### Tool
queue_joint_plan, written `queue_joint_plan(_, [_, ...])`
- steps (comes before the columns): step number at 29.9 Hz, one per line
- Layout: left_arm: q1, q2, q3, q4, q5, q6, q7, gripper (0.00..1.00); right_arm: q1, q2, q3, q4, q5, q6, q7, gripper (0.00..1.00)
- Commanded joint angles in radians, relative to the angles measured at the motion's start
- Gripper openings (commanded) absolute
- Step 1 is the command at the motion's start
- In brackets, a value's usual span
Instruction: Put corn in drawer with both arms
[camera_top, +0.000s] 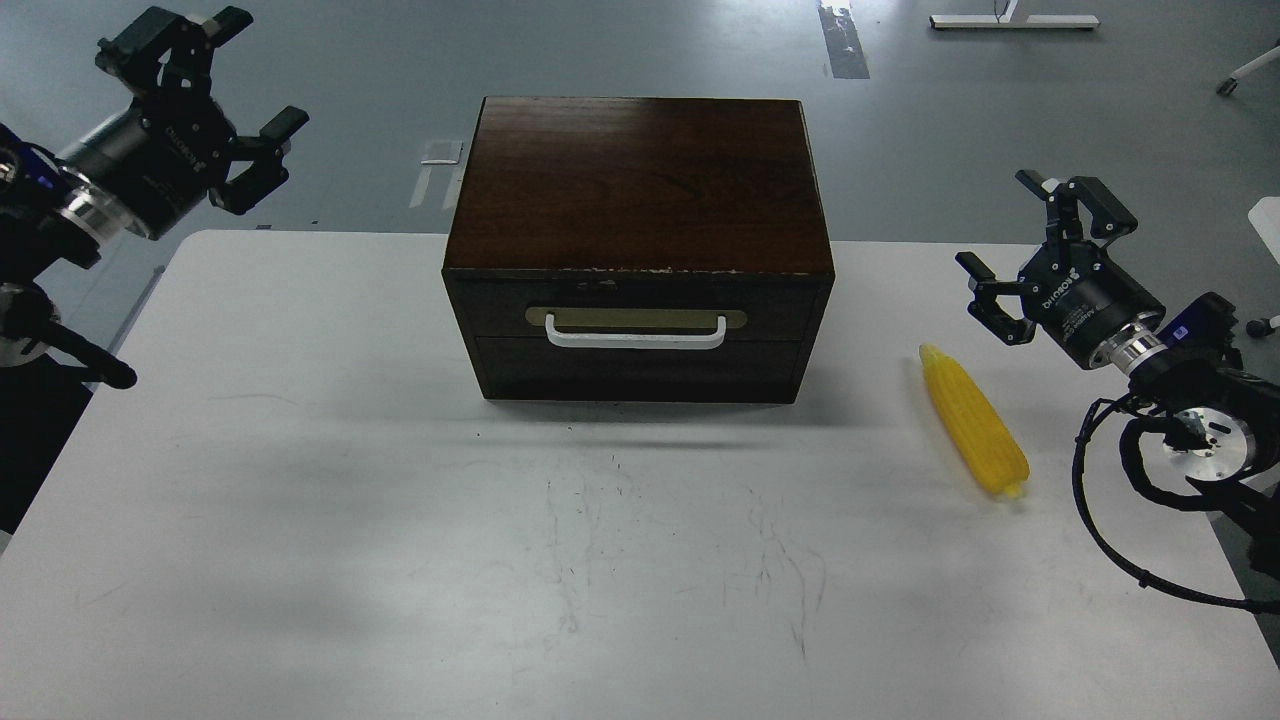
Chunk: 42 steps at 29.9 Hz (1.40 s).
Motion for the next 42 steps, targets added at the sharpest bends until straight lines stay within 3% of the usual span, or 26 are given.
queue_joint_plan(1, [-0.078,-0.002,0.000,-0.165,0.219,0.000,-0.002,0.98,-0.001,-0.006,0.000,0.001,0.000,0.001,0.000,1.00])
queue_joint_plan(3, [-0.129,-0.013,0.000,-0.282,0.413,0.000,-0.005,0.98,-0.001,-0.013,0.000,0.001,0.000,0.001,0.000,1.00])
queue_joint_plan(7, [-0.198,-0.066,0.009,-0.363,0.657,0.000,-0.027,0.98,-0.003,-0.013,0.000,0.001,0.000,0.001,0.000,1.00])
queue_joint_plan(10, [-0.267,-0.149,0.061,-0.368,0.897,0.000,-0.098,0.98,-0.003,-0.013,0.000,0.001,0.000,-0.002,0.000,1.00])
queue_joint_plan(17, [-0.474,-0.250,0.377,-0.348,1.247,0.000,-0.098,0.98,-0.003,-0.026,-0.001,0.001,0.000,-0.004,0.000,1.00])
queue_joint_plan(22, [-0.548,-0.312,0.527,-0.314,1.343,0.000,-0.098,0.98,-0.003,-0.029,0.000,0.001,0.000,-0.004,0.000,1.00])
queue_joint_plan(31, [-0.554,-0.401,0.652,-0.199,1.529,0.000,-0.098,0.98,-0.003,-0.029,0.000,0.001,0.000,-0.005,0.000,1.00])
queue_joint_plan(42, [-0.545,-0.413,0.709,-0.175,1.590,0.000,-0.098,0.98,-0.005,-0.029,0.000,0.001,0.000,-0.005,0.000,1.00])
